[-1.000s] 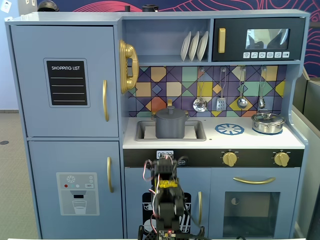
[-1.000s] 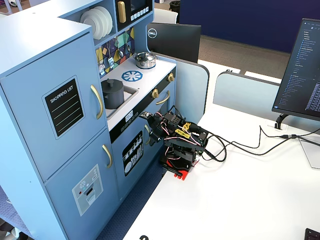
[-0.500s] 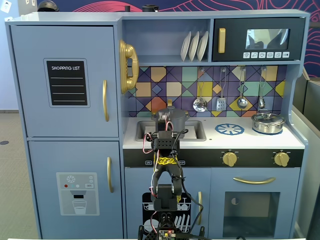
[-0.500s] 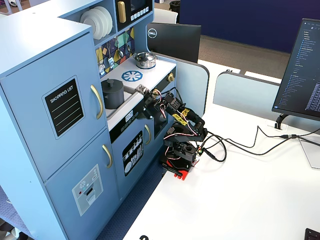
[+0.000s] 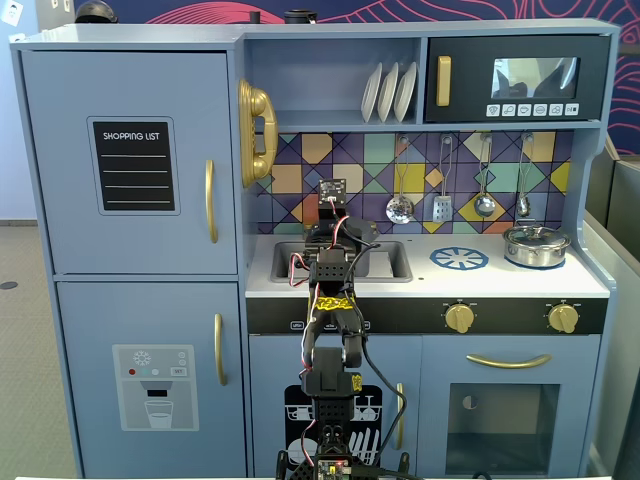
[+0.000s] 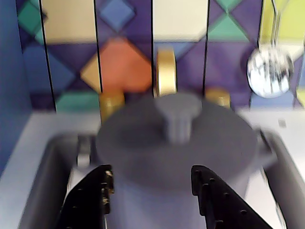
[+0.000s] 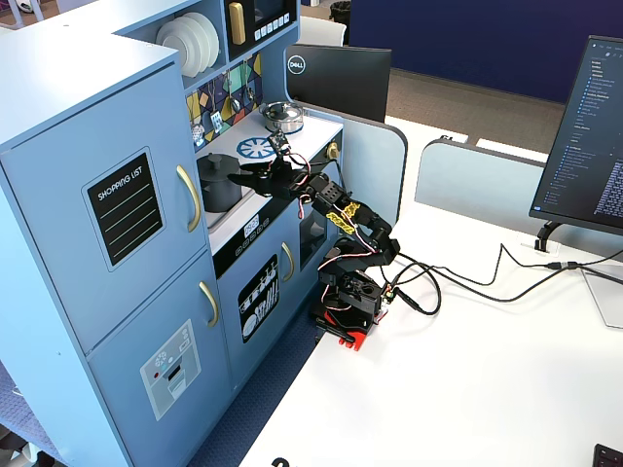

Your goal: Take off the lid from the gray recipient and place it on the counter

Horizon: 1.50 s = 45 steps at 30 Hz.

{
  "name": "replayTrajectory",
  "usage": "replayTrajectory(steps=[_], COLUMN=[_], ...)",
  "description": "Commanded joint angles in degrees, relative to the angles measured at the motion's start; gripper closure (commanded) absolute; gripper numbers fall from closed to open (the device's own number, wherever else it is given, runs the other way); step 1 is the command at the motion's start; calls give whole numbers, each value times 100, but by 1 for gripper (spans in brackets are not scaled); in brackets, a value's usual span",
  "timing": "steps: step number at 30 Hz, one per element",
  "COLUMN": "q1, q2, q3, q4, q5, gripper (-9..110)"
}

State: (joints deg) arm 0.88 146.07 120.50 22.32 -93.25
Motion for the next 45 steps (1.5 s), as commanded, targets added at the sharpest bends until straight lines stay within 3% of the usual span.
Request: replayTrajectory(steps=[1, 11, 38, 41, 45], q1=[141, 229, 229, 185, 114], q2=[-246, -879, -2496, -2558, -2593], q3=[-343, -229, -1362, -1397, -1433], q4=[-765, -1635, -1793, -1802, -1802], q5=[9, 114, 255, 229, 53], gripper=[87, 86, 87, 89, 101])
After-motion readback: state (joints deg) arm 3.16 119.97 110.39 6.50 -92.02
